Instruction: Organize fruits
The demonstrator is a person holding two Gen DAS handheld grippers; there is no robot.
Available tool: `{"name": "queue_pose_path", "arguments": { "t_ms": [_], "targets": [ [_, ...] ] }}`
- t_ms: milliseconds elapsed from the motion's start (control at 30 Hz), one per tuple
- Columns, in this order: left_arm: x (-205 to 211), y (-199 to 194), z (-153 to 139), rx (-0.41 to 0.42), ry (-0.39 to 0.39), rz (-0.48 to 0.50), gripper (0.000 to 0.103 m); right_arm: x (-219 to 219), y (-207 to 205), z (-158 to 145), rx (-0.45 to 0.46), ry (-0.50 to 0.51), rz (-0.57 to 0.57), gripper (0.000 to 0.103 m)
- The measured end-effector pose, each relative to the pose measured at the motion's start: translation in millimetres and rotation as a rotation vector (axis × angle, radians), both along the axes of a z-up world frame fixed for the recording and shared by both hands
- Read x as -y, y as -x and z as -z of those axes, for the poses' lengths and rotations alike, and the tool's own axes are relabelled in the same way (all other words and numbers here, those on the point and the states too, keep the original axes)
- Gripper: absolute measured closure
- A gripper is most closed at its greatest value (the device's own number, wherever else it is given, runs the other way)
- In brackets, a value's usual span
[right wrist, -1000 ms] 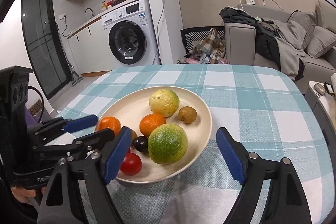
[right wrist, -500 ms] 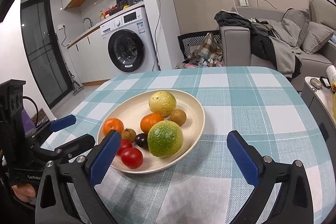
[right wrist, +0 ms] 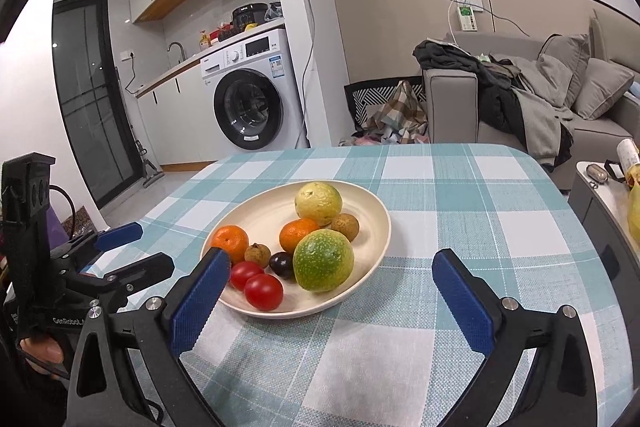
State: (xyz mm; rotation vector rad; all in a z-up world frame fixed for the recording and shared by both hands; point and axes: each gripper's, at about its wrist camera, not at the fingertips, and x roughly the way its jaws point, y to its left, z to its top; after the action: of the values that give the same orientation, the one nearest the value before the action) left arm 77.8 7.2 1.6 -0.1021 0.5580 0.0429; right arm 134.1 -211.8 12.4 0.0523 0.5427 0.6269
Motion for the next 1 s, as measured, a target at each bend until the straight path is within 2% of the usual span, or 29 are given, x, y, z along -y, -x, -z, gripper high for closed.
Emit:
{"name": "queue_pose_path", "arguments": {
  "t_ms": [400, 1000],
  "targets": [
    [11.8, 4.5, -4.9, 0.021, -0.034, 0.032, 0.001, -8.7, 10.4, -3.4, 0.043, 0.046, -0.02, 0.0],
    [13.1, 5.6, -5.4, 0.025, -0.035, 0.035, 0.001, -9.4, 10.0, -3.3, 0.044, 0.049, -0.024, 0.0]
  ]
}}
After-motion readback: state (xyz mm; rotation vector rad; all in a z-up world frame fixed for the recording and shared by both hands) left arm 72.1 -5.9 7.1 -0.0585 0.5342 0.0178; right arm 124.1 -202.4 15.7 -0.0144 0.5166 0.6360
